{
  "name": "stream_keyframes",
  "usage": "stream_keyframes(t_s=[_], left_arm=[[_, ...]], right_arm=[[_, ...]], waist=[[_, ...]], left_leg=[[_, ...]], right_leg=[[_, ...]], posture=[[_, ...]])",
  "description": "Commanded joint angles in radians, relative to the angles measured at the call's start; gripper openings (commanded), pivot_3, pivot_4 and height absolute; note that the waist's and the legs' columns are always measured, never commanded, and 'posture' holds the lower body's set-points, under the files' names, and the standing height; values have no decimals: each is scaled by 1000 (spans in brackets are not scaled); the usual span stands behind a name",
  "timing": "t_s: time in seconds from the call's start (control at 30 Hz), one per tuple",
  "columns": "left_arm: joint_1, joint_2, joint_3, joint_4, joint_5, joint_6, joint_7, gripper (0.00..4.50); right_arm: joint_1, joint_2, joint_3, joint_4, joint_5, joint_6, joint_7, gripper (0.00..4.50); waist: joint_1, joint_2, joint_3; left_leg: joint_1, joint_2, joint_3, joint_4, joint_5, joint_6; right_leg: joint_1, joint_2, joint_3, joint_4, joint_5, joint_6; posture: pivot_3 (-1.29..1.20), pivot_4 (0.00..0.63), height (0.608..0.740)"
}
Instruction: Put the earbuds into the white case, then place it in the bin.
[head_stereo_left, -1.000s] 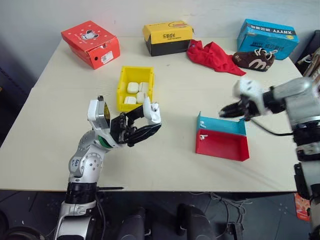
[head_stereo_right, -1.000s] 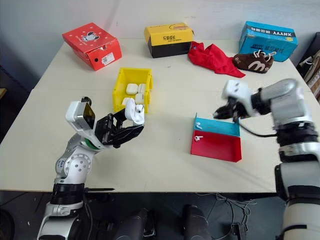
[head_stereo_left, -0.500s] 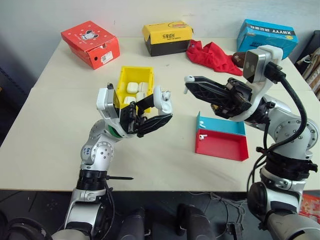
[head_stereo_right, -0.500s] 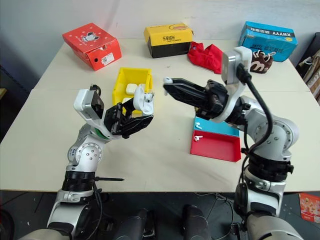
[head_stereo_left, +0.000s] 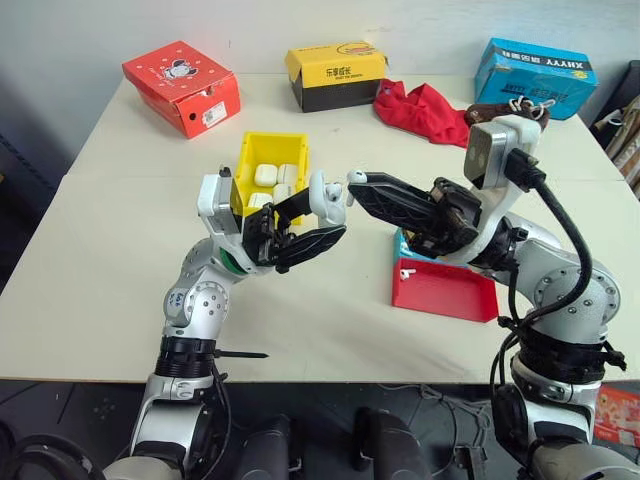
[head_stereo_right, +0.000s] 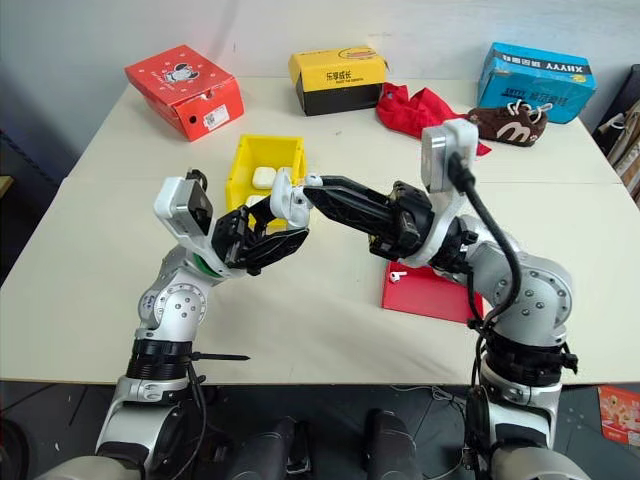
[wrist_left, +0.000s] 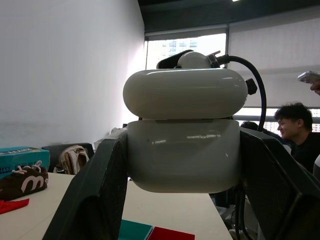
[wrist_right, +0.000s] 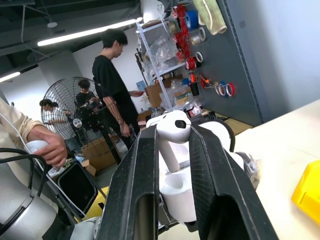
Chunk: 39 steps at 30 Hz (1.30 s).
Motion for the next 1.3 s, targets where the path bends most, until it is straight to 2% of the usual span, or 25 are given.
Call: stream_keyframes(t_s=[0.03, 0.63, 0.83, 1.0, 1.1, 1.13, 1.2, 1.3], left_arm=[[-7, -8, 6, -26, -4, -7, 4, 2807], [-11, -22, 16, -32, 4, -19, 16, 2807], [-7, -24, 21, -38, 4, -16, 18, 2807], [-4, 4, 29, -31, 33, -11, 32, 2807], [-17, 57, 1, -4, 146, -46, 72, 2807], [-29, 76, -11, 9, 192, -58, 92, 2807], [-51, 129, -61, 14, 292, -58, 118, 2807], [-74, 189, -137, -7, 400, -74, 114, 2807]], right_arm=[[13, -3, 25, -52, 8, -42, 6, 424], [79, -50, 153, -32, -131, -152, 31, 424], [85, -85, 147, -54, -123, -166, 42, 2477], [141, -191, 43, -84, -17, -120, 59, 4203], [185, -275, -9, -89, -12, -118, 79, 4203], [192, -298, -22, -87, -28, -130, 81, 4030], [206, -371, -22, -93, -81, -148, 126, 3490], [193, -449, 14, -116, -144, -175, 183, 2429]], waist=[[0, 0, 0], [0, 0, 0], [1, 0, 0], [4, 0, 0], [3, 0, 0], [4, 0, 0], [4, 0, 0], [4, 0, 0]], left_leg=[[0, 0, 0, 0, 0, 0], [-1, 0, 0, 0, 0, 0], [-1, 0, 0, 0, 0, 0], [-2, 0, -1, 0, 0, 1], [-2, 0, -1, 0, -1, 1], [-2, 0, -1, 0, -1, 2], [-2, 0, -1, 0, -1, 2], [-2, 0, -1, 0, -1, 2]], right_leg=[[0, 0, 0, 0, 0, 0], [0, 0, 0, -1, 0, 0], [0, 0, 0, -1, 0, 0], [0, -1, 0, -2, 0, 0], [0, -1, 0, -4, 1, 2], [0, -1, 0, -5, 1, 2], [0, 0, -1, -5, 1, 2], [0, 0, -1, -5, 1, 2]], posture=[[0, 150, 740], [0, 150, 740], [0, 150, 740], [0, 150, 740], [0, 150, 740], [0, 150, 740], [0, 150, 740], [0, 150, 740]])
